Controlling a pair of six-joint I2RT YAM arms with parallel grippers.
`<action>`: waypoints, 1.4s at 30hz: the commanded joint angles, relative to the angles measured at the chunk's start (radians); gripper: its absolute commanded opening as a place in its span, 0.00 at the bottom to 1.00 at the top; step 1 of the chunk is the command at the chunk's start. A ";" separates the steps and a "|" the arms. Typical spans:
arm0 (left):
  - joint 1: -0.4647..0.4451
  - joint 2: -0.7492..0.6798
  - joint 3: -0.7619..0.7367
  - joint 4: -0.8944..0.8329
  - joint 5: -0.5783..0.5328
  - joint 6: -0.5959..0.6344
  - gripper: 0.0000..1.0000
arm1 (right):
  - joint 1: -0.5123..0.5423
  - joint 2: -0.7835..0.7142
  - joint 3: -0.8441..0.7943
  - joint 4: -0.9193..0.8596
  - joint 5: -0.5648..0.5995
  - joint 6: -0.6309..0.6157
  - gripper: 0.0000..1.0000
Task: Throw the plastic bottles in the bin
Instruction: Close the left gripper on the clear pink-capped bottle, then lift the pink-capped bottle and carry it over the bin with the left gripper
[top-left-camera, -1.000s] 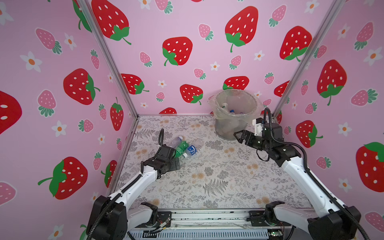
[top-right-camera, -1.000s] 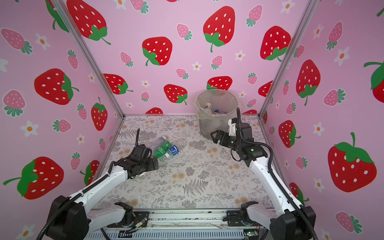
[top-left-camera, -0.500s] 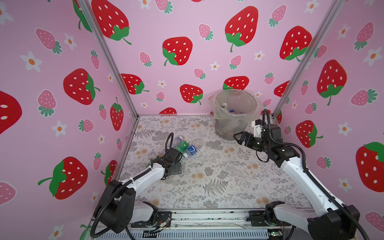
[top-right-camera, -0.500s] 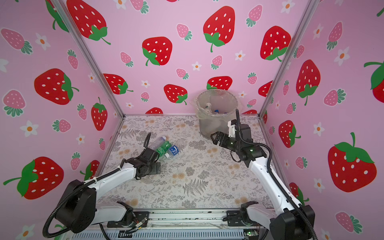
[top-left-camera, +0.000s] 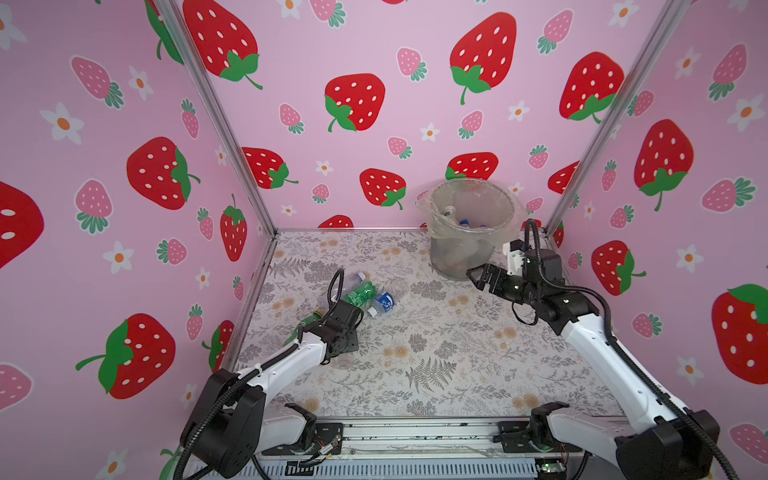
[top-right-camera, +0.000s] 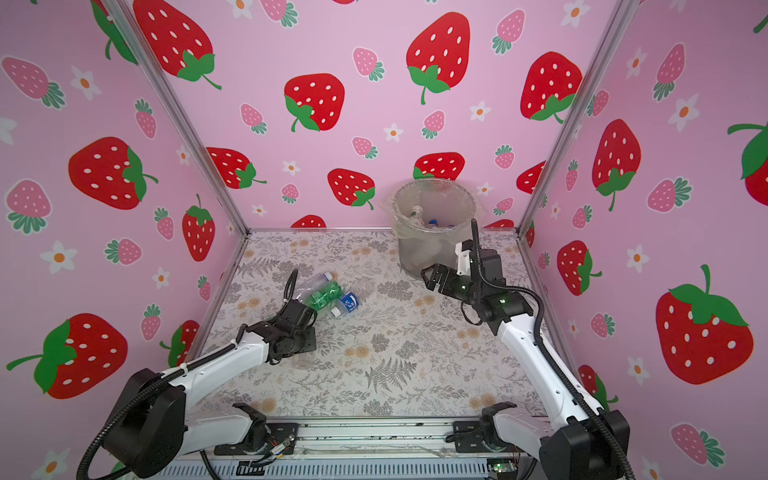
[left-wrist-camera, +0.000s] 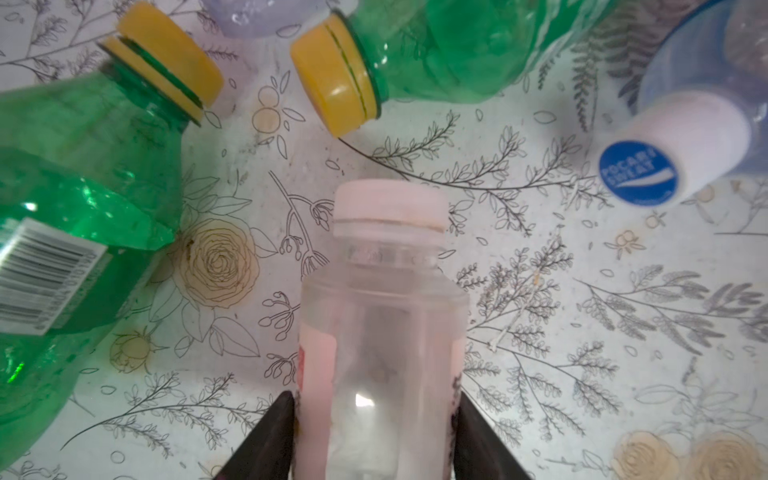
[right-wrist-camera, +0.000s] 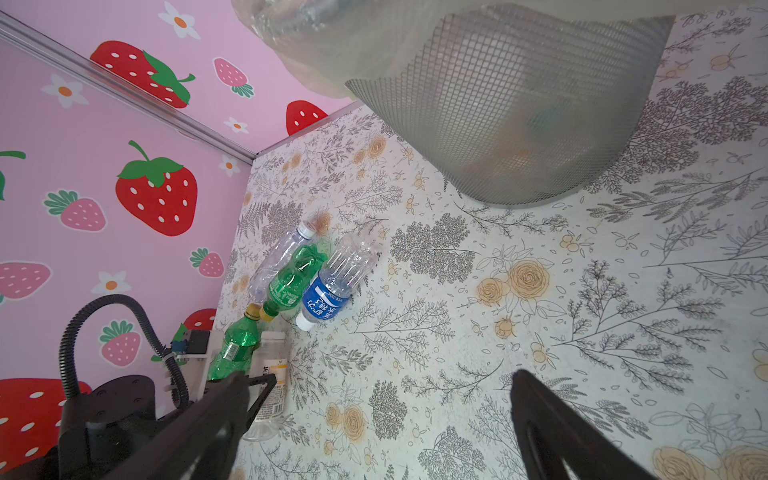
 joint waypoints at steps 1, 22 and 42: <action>-0.006 -0.002 -0.022 -0.009 0.018 -0.028 0.54 | 0.001 -0.015 -0.015 0.001 -0.013 -0.011 0.99; -0.058 -0.107 -0.068 0.055 0.105 -0.020 0.53 | 0.001 -0.030 -0.055 -0.010 -0.020 0.002 0.99; -0.058 -0.211 -0.043 0.072 0.165 -0.008 0.54 | 0.002 0.004 -0.083 -0.013 -0.012 0.020 0.99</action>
